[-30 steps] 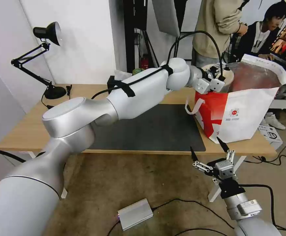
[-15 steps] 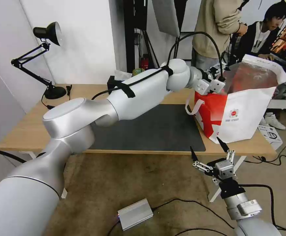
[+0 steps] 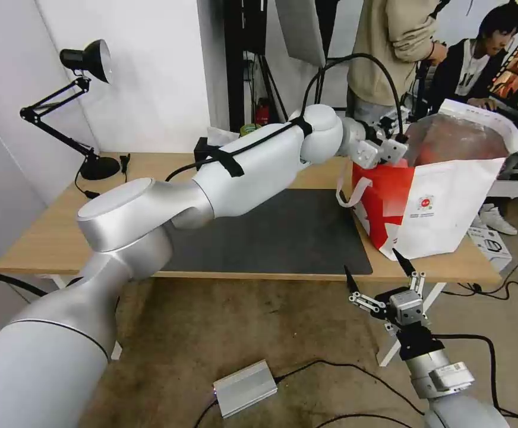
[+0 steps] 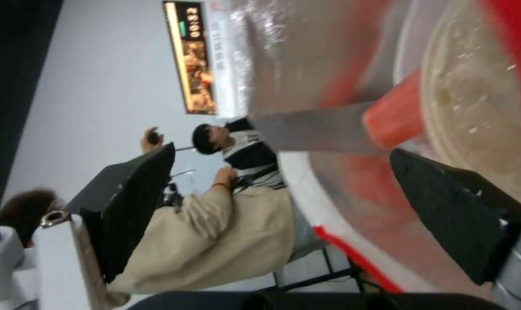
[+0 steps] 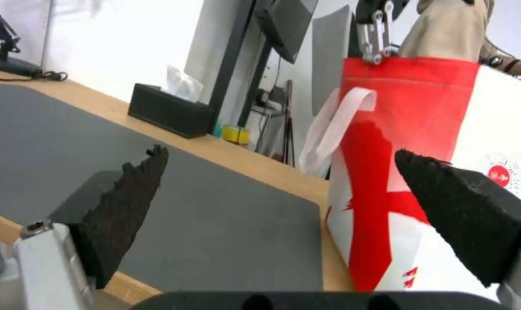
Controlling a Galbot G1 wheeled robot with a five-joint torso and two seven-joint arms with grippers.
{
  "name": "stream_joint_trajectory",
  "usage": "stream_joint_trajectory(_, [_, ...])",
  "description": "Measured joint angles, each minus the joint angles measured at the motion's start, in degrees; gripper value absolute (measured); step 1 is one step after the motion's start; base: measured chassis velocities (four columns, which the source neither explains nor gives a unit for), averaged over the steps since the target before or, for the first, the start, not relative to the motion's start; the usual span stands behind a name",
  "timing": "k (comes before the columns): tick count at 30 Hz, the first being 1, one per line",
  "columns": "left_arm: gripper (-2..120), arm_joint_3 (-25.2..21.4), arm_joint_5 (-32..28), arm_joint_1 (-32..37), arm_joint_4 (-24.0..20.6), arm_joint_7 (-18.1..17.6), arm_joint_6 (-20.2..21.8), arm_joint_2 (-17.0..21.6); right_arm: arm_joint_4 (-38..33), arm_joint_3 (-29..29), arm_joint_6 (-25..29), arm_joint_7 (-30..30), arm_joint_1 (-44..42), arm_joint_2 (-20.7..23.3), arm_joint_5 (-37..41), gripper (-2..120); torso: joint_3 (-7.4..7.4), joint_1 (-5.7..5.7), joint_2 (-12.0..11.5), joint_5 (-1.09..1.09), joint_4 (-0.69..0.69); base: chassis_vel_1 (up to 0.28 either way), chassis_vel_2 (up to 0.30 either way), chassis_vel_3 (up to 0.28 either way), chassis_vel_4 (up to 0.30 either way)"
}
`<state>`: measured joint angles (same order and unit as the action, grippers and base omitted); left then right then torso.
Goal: Pick up the trash from the table and place it into the takeout bag.
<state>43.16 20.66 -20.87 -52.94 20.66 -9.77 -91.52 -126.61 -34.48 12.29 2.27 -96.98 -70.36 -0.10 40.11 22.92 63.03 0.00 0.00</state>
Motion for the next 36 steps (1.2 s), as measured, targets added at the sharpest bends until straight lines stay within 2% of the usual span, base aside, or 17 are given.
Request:
stream_joint_trajectory(2, [100, -0.9, 0.31, -0.12, 0.55, -1.81, 0.0, 0.02, 0.0, 0.0, 0.0, 0.0, 0.0, 0.0, 0.0, 100, 0.0, 0.0, 0.0, 0.0, 0.0, 0.0, 0.0, 0.0, 0.0])
stream_joint_trajectory(9, [100, -2.5, 1.39, 0.14, 0.65, -4.87, -1.07, 0.04, 0.0, 0.0, 0.0, 0.0, 0.0, 0.0, 0.0, 100, 0.0, 0.0, 0.0, 0.0, 0.0, 0.0, 0.0, 0.0, 0.0])
stream_joint_trajectory(14, [100, -3.26, 0.73, 0.03, 0.65, -6.04, -1.4, 0.06, 0.0, 0.0, 0.0, 0.0, 0.0, 0.0, 0.0, 100, 0.0, 0.0, 0.0, 0.0, 0.0, 0.0, 0.0, 0.0, 0.0])
stream_joint_trajectory(16, [100, -3.55, -4.4, 0.11, 0.42, -7.23, -0.8, 0.11, 0.0, 0.0, 0.0, 0.0, 0.0, 0.0, 0.0, 100, 0.0, 0.0, 0.0, 0.0, 0.0, 0.0, 0.0, 0.0, 0.0])
stream_joint_trajectory(18, [100, -3.56, -5.31, 0.17, 0.35, -7.4, -0.59, 0.11, 0.0, 0.0, 0.0, 0.0, 0.0, 0.0, 0.0, 100, 0.0, 0.0, 0.0, 0.0, 0.0, 0.0, 0.0, 0.0, 0.0])
stream_joint_trajectory(20, [100, -3.97, -10.44, 0.67, -0.02, -8.36, 0.2, 0.15, 0.0, 0.0, 0.0, 0.0, 0.0, 0.0, 0.0, 100, 0.0, 0.0, 0.0, 0.0, 0.0, 0.0, 0.0, 0.0, 0.0])
stream_joint_trajectory(25, [100, -5.01, -15.71, 1.77, -0.32, -9.87, 0.33, 0.19, 0.0, 0.0, 0.0, 0.0, 0.0, 0.0, 0.0, 100, 0.0, 0.0, 0.0, 0.0, 0.0, 0.0, 0.0, 0.0, 0.0])
stream_joint_trajectory(29, [100, -6.97, -22.91, 4.25, -0.65, -13.09, 0.52, 0.28, 0.0, 0.0, 0.0, 0.0, 0.0, 0.0, 0.0, 100, 0.0, 0.0, 0.0, 0.0, 0.0, 0.0, 0.0, 0.0, 0.0])
stream_joint_trajectory(31, [100, -7.43, -24.51, 4.83, -0.8, -13.85, 0.63, 0.32, 0.0, 0.0, 0.0, 0.0, 0.0, 0.0, 0.0, 100, 0.0, 0.0, 0.0, 0.0, 0.0, 0.0, 0.0, 0.0, 0.0])
stream_joint_trajectory(34, [100, -8.59, -31.65, 6.53, -2.17, -16.88, 2.17, 0.89, 0.0, 0.0, 0.0, 0.0, 0.0, 0.0, 0.0, 100, 0.0, 0.0, 0.0, 0.0, 0.0, 0.0, 0.0, 0.0, 0.0])
stream_joint_trajectory(36, [100, -8.66, -33.76, 6.92, -2.74, -17.91, 2.78, 1.19, 0.0, 0.0, 0.0, 0.0, 0.0, 0.0, 0.0, 100, 0.0, 0.0, 0.0, 0.0, -0.01, 0.0, 0.0, 0.0, 0.0])
